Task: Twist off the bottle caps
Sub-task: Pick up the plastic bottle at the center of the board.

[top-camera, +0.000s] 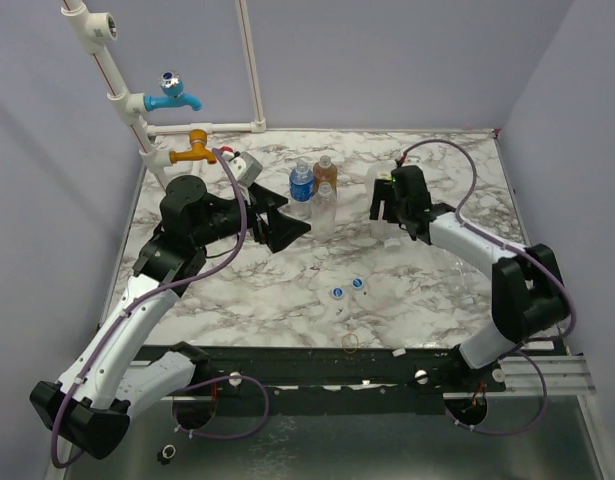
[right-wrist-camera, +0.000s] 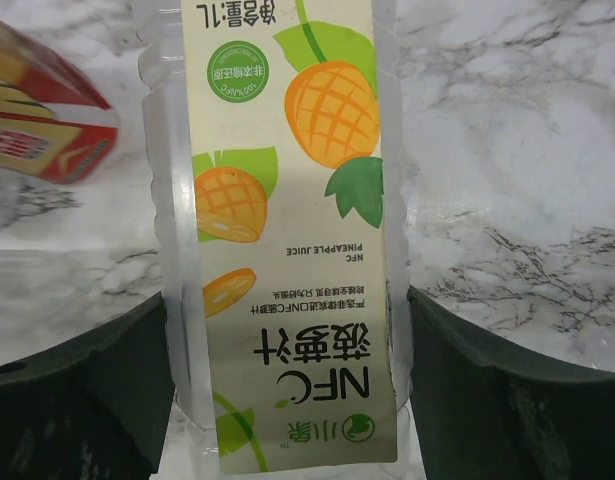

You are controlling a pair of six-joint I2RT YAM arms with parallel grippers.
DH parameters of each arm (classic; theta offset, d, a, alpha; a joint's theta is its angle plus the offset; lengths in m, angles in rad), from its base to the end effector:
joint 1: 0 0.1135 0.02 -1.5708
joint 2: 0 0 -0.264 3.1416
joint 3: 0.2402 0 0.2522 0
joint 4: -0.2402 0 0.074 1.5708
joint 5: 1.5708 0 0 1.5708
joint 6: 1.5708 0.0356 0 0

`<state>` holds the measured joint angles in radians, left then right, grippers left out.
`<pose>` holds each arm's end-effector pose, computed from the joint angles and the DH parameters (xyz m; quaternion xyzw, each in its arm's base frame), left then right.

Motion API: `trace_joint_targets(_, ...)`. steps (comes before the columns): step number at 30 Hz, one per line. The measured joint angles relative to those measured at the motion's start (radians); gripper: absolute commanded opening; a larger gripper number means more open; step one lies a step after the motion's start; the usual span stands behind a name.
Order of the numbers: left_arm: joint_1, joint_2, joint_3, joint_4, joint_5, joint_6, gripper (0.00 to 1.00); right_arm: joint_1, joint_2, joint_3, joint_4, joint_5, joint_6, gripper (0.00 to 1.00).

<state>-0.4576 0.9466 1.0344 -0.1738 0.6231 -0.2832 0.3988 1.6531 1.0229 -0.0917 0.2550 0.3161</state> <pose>0.1765 -0.1101 0.4001 0.2675 0.6807 -0.4435 0.5181 0.3319 0.1301 0.2091 0.0150 0.9053 0.0344 0.4232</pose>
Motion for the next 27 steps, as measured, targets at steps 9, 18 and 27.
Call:
trace_joint_targets(9, -0.054, 0.034, 0.097, 0.000, 0.074, 0.478, 0.99, -0.001, -0.387, 0.187, -0.182, -0.192, 0.105, 0.52)
trace_joint_targets(18, -0.108, 0.024, 0.102, 0.061, 0.074, 1.187, 0.99, -0.002, -0.386, 0.429, -0.250, -0.668, 0.256, 0.48)
trace_joint_targets(27, -0.143, -0.054, -0.144, 0.266, 0.074, 1.682, 0.99, -0.002, -0.267, 0.439, -0.193, -1.053, 0.490, 0.42)
